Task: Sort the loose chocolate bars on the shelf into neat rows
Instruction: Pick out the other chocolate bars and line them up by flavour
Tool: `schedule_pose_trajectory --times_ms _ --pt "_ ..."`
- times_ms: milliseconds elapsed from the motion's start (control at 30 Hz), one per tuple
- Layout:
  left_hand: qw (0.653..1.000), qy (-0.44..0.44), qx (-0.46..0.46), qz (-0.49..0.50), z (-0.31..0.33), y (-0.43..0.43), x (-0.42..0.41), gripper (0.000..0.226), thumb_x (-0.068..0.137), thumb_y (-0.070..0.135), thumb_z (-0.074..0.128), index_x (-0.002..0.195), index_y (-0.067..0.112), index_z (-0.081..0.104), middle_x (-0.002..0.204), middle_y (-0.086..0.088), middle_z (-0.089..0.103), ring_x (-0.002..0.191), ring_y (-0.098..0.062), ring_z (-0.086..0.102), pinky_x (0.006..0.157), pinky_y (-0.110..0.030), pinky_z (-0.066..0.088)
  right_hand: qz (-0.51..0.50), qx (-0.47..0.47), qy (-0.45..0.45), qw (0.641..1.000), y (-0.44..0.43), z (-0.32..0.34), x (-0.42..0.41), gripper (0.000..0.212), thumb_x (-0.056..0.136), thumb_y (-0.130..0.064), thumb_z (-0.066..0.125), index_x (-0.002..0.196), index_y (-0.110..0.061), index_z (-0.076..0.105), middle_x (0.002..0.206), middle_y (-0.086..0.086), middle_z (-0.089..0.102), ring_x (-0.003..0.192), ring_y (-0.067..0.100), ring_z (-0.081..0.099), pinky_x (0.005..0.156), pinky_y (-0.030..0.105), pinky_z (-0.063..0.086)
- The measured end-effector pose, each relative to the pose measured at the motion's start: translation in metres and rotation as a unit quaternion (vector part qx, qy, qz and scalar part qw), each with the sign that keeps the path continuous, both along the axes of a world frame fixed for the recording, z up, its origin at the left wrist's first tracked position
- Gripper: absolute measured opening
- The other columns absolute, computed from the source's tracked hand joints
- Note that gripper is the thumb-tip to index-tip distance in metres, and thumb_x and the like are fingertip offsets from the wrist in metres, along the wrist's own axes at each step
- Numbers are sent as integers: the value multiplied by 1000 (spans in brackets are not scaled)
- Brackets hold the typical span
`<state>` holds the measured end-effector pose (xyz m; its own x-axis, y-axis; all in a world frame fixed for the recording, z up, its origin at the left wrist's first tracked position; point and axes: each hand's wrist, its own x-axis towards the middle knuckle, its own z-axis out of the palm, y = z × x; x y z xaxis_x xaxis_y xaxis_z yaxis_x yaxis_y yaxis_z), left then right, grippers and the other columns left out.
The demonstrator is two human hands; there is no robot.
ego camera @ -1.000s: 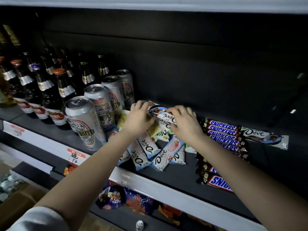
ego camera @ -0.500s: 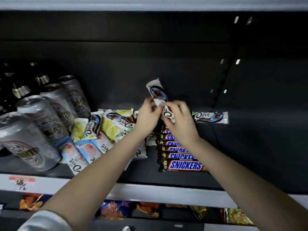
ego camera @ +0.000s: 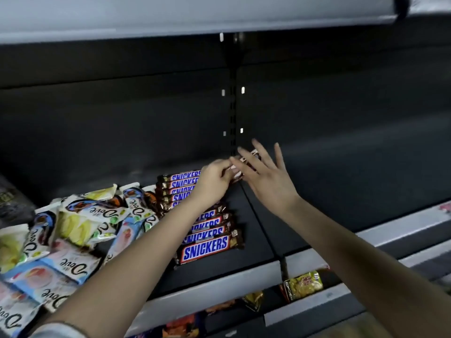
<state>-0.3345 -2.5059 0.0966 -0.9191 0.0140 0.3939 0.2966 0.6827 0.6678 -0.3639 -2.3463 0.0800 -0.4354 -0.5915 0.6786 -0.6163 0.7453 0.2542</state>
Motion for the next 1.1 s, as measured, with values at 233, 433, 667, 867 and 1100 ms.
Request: schedule_pose_trajectory --times_ms 233,433,667,867,1100 --pt "997 -63 36 -19 -3 23 -10 30 87 14 62 116 22 64 94 3 71 83 -9 64 77 -21 46 11 15 -48 999 38 -11 -5 59 62 -19 85 116 -12 63 110 5 66 111 24 60 100 49 39" --pt "996 -77 -15 -33 -7 20 -12 27 83 12 68 110 14 67 93 1 66 79 -13 65 71 -13 46 7 -18 -120 993 41 -24 -4 62 54 -8 87 112 -10 64 103 10 64 92 28 65 90 41 50" --pt "983 -25 -180 40 -17 -14 -6 25 88 9 54 108 16 69 113 1 66 107 -19 56 94 -26 42 15 -35 -200 979 37 -37 -11 53 57 -11 87 106 -9 68 90 12 62 75 29 62 60 36 55" --pt "954 -127 -230 144 -24 -28 -7 49 97 33 40 137 5 41 145 -11 38 134 -29 33 114 -36 23 3 -14 -236 972 23 -41 -30 42 74 9 66 112 -8 66 101 12 57 85 31 52 69 42 54" --pt "936 -169 -262 161 -37 -29 -4 59 99 42 25 145 5 25 155 -11 19 144 -25 13 117 -38 10 -25 -5 -306 952 7 -48 -34 38 96 -23 46 134 -19 47 134 5 50 116 29 45 98 38 39"
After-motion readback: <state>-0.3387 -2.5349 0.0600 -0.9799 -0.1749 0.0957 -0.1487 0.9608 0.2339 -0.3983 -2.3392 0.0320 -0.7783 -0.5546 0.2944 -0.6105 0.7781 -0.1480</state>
